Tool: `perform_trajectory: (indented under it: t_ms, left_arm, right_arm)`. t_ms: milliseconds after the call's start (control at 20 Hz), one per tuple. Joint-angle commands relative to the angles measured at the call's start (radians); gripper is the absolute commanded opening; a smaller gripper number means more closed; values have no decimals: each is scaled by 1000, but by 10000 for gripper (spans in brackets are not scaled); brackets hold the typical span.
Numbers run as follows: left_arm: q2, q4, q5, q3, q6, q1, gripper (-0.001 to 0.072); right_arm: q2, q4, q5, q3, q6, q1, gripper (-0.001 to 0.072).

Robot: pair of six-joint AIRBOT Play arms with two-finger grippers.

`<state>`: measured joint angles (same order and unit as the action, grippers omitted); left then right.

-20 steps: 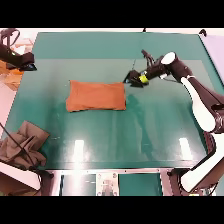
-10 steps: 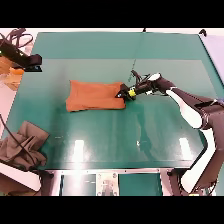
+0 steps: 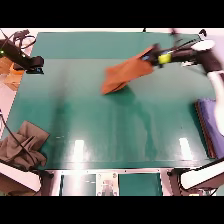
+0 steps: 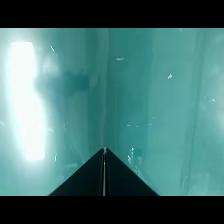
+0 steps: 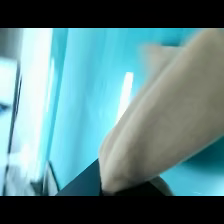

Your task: Fold the shirts.

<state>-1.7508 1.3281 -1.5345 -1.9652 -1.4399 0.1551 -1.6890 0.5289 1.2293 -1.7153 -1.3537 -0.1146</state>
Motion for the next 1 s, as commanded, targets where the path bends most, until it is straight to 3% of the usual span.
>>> perform_trajectory:
  t_ms: [0,350,550,750,850,950]
  left_arm:
    - [0,-4,-23,0,-4,0,25]
    - [0,-3,-22,0,-27,-2,25]
    - [0,0,-20,0,-26,-31,25]
    - [0,3,-1,0,-26,-77,25]
    - [0,3,12,0,-27,-91,25]
    - [0,5,12,0,-29,-97,25]
  right_arm:
    - [163,68,101,-15,-60,-243,16]
    - [249,89,207,-15,-91,-726,16]
    - [246,196,265,-15,-95,-913,17]
    - [246,192,249,-15,-90,-995,16]
    - [243,106,188,-15,-66,-996,16]
    - [227,-85,94,-16,-20,-993,16]
